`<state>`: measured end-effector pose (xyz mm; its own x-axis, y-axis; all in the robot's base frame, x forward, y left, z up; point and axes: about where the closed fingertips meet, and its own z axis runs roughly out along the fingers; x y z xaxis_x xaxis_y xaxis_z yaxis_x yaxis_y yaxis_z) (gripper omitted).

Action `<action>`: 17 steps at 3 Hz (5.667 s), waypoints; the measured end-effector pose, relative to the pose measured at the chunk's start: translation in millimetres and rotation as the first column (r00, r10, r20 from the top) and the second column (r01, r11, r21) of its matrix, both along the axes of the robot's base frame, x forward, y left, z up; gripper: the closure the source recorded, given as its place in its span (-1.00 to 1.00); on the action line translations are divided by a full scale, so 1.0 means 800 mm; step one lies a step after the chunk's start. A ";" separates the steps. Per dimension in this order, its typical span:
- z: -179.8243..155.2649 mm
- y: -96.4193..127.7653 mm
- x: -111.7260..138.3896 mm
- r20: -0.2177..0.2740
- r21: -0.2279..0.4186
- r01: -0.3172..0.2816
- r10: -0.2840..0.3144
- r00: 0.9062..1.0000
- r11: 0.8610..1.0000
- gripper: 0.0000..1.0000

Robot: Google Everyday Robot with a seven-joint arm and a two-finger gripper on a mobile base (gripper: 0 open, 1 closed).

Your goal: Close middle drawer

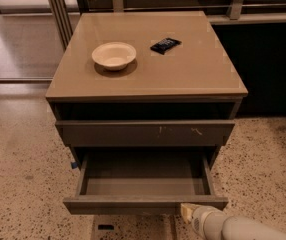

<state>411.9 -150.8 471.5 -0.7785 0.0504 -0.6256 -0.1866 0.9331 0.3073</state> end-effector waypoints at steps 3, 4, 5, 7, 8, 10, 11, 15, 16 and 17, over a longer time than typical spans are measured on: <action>-0.097 0.009 0.031 -0.077 -0.022 -0.085 0.083 0.994 0.996 1.00; -0.108 0.015 0.048 -0.065 -0.031 -0.120 0.118 0.991 0.992 1.00; -0.110 0.017 0.065 -0.044 -0.049 -0.145 0.143 0.989 0.988 1.00; -0.094 0.008 0.107 0.040 -0.135 -0.183 0.190 0.981 0.974 1.00; -0.084 0.005 0.132 0.075 -0.180 -0.204 0.220 0.973 0.962 1.00; -0.093 0.011 0.172 0.072 -0.217 -0.253 0.274 0.959 0.943 1.00; -0.101 0.017 0.182 0.067 -0.220 -0.264 0.285 0.956 0.939 1.00; -0.072 0.039 0.227 0.141 -0.281 -0.288 0.337 0.931 0.915 1.00; -0.072 0.039 0.227 0.142 -0.281 -0.288 0.337 0.931 0.915 1.00; -0.072 0.040 0.223 0.142 -0.281 -0.289 0.337 0.931 0.915 1.00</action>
Offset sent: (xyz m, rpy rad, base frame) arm 0.0262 0.0036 -0.0972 -0.0360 0.1044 0.0785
